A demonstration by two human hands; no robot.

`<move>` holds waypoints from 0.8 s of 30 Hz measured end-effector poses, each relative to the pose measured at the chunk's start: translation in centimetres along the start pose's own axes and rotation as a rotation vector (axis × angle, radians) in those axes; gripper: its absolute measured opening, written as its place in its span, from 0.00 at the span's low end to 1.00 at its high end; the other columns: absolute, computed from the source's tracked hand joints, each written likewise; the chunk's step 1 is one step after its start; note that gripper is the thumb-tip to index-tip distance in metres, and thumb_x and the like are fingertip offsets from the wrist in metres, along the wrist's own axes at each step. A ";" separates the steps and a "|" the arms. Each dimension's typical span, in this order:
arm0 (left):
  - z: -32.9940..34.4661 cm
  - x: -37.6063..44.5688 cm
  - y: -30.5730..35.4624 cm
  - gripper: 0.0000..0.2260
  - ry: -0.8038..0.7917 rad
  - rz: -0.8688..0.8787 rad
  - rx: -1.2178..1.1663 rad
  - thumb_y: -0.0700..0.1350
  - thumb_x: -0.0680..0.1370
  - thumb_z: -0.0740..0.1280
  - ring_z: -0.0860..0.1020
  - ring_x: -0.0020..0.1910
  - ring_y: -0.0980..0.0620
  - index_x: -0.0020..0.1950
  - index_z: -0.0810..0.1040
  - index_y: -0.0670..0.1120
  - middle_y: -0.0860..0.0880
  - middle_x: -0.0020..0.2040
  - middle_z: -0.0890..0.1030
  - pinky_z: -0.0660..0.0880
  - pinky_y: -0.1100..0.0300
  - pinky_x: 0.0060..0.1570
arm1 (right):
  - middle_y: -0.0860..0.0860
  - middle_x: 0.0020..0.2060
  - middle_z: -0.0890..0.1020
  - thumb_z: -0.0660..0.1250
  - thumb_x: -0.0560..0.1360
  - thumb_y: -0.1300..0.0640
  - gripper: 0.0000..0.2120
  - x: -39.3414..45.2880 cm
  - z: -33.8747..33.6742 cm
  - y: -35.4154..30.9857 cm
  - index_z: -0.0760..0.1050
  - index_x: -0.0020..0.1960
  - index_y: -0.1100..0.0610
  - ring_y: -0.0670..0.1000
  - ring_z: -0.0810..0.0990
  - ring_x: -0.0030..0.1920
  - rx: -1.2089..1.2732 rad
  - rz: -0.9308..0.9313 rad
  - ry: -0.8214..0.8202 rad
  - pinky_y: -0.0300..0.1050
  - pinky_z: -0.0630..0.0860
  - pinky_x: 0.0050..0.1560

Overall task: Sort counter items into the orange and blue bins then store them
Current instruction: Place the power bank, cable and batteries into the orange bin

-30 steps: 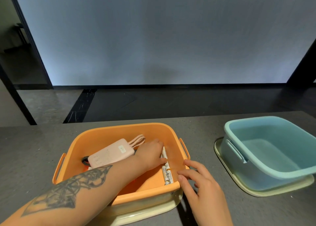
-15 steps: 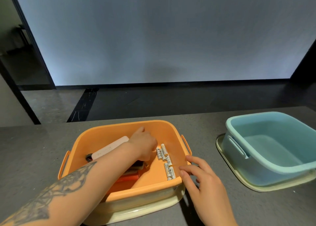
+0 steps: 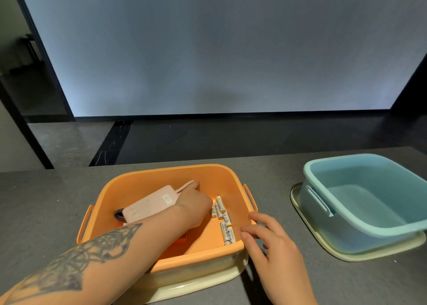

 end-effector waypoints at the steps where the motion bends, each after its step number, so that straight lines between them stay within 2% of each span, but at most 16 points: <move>1: -0.2 -0.1 -0.2 0.09 0.030 0.002 -0.058 0.44 0.80 0.60 0.76 0.52 0.47 0.49 0.80 0.48 0.50 0.45 0.82 0.60 0.54 0.64 | 0.25 0.58 0.67 0.63 0.76 0.43 0.06 0.0 0.0 0.1 0.78 0.48 0.36 0.33 0.70 0.56 0.000 -0.001 0.002 0.34 0.72 0.48; 3: -0.9 -0.4 -0.6 0.07 0.090 0.007 -0.190 0.47 0.78 0.61 0.78 0.49 0.49 0.48 0.79 0.49 0.50 0.44 0.82 0.56 0.52 0.69 | 0.24 0.57 0.66 0.62 0.76 0.42 0.06 0.0 0.0 0.1 0.78 0.49 0.36 0.31 0.70 0.55 -0.011 0.001 -0.004 0.33 0.72 0.46; 5: -1.9 -1.1 -0.8 0.08 0.129 -0.021 -0.309 0.52 0.77 0.63 0.78 0.52 0.50 0.51 0.78 0.51 0.51 0.47 0.82 0.53 0.49 0.74 | 0.23 0.57 0.64 0.60 0.77 0.42 0.07 0.0 -0.1 -0.1 0.77 0.50 0.36 0.33 0.70 0.55 -0.036 -0.006 -0.011 0.32 0.70 0.44; 8: -4.0 -3.4 -0.9 0.12 0.189 -0.098 -0.439 0.56 0.76 0.63 0.76 0.57 0.52 0.56 0.78 0.54 0.53 0.52 0.82 0.53 0.49 0.73 | 0.25 0.63 0.63 0.59 0.78 0.42 0.10 -0.5 -0.4 -0.5 0.75 0.57 0.38 0.35 0.68 0.62 -0.068 -0.035 -0.047 0.35 0.70 0.50; 11: -6.6 -7.7 0.0 0.11 0.328 -0.184 -0.578 0.58 0.76 0.63 0.76 0.55 0.54 0.54 0.78 0.56 0.56 0.50 0.81 0.59 0.52 0.69 | 0.33 0.70 0.63 0.62 0.77 0.43 0.18 -1.8 -1.4 -0.6 0.68 0.66 0.38 0.41 0.65 0.69 -0.122 -0.048 -0.100 0.41 0.69 0.60; 14: -8.0 -13.2 1.7 0.09 0.463 -0.294 -0.761 0.58 0.75 0.64 0.74 0.49 0.58 0.52 0.78 0.57 0.59 0.48 0.80 0.68 0.55 0.61 | 0.36 0.71 0.62 0.62 0.77 0.44 0.22 -4.1 -2.6 0.1 0.64 0.70 0.39 0.43 0.63 0.70 -0.169 -0.014 -0.132 0.43 0.68 0.63; 16: -7.7 -16.6 3.1 0.07 0.485 -0.335 -0.905 0.57 0.74 0.66 0.76 0.51 0.59 0.50 0.79 0.59 0.62 0.48 0.80 0.73 0.55 0.57 | 0.37 0.72 0.60 0.62 0.77 0.45 0.23 -6.0 -3.7 0.9 0.62 0.71 0.39 0.44 0.62 0.71 -0.214 0.020 -0.155 0.43 0.68 0.64; 20: -7.7 -20.4 6.1 0.03 0.470 -0.251 -1.079 0.53 0.73 0.71 0.77 0.48 0.64 0.44 0.78 0.60 0.64 0.44 0.80 0.73 0.61 0.51 | 0.38 0.71 0.61 0.62 0.76 0.46 0.24 -10.1 -7.0 2.6 0.62 0.71 0.41 0.45 0.62 0.70 -0.300 0.131 -0.104 0.44 0.68 0.64; 24: -9.8 -20.5 8.4 0.04 0.463 -0.063 -1.041 0.51 0.73 0.70 0.77 0.50 0.60 0.47 0.79 0.58 0.62 0.47 0.80 0.73 0.57 0.55 | 0.37 0.69 0.64 0.62 0.76 0.46 0.23 -15.7 -10.6 3.0 0.63 0.70 0.41 0.45 0.63 0.70 -0.359 0.298 0.041 0.44 0.68 0.64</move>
Point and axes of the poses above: each hand's wrist, its own x-axis towards the middle knuckle, its own z-axis out of the palm, y = z × x, the point moved 4 cm from there along x, towards the middle knuckle
